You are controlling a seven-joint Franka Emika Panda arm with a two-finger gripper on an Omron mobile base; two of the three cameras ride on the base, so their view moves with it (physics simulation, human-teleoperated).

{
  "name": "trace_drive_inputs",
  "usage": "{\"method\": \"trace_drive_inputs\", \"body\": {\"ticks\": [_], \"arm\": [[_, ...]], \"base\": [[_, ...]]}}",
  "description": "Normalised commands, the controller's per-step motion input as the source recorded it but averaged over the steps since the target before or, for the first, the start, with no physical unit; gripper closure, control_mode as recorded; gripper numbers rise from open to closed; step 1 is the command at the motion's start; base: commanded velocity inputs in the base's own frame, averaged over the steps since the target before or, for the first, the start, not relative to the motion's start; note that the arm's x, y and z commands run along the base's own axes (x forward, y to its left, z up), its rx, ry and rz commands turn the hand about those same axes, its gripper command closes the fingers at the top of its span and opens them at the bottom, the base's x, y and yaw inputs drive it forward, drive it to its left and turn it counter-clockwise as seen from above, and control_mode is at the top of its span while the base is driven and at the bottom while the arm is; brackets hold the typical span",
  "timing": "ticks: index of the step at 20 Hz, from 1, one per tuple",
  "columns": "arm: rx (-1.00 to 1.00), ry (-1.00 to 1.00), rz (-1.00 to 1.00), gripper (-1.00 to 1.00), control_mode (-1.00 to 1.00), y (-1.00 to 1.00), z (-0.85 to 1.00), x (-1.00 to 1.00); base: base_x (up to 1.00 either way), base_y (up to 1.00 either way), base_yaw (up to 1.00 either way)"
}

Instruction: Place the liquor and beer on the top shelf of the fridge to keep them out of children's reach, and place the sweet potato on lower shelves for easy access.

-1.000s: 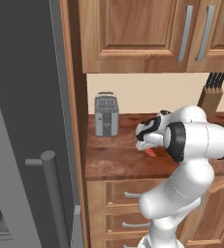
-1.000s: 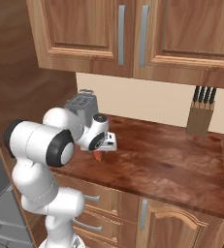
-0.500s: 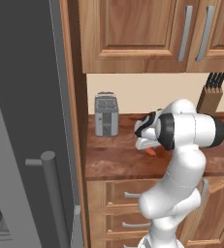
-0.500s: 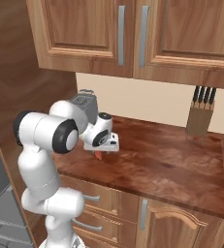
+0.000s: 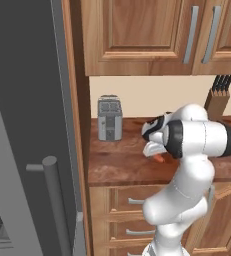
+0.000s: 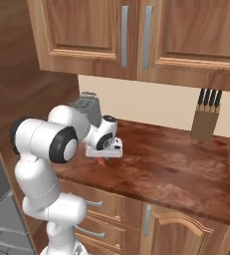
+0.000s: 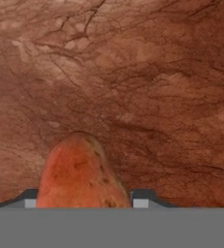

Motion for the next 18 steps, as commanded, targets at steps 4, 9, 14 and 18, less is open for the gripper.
{"method": "trace_drive_inputs", "body": {"ticks": [4, 9, 14, 18], "arm": [[0.0, -0.15, 0.12, 1.0, -1.0, -0.06, 0.05, -0.86], [0.0, -0.2, 0.07, 1.0, -1.0, -0.35, 0.85, -0.8], [0.0, -0.15, 0.01, 1.0, -1.0, -0.22, 1.0, -0.89], [-0.02, -0.22, 0.01, 1.0, -1.0, 0.0, 1.0, -0.91]], "base": [[0.0, 0.0, 0.0], [0.0, 0.0, 0.0], [0.0, 0.0, 0.0], [0.0, 0.0, 0.0]]}}
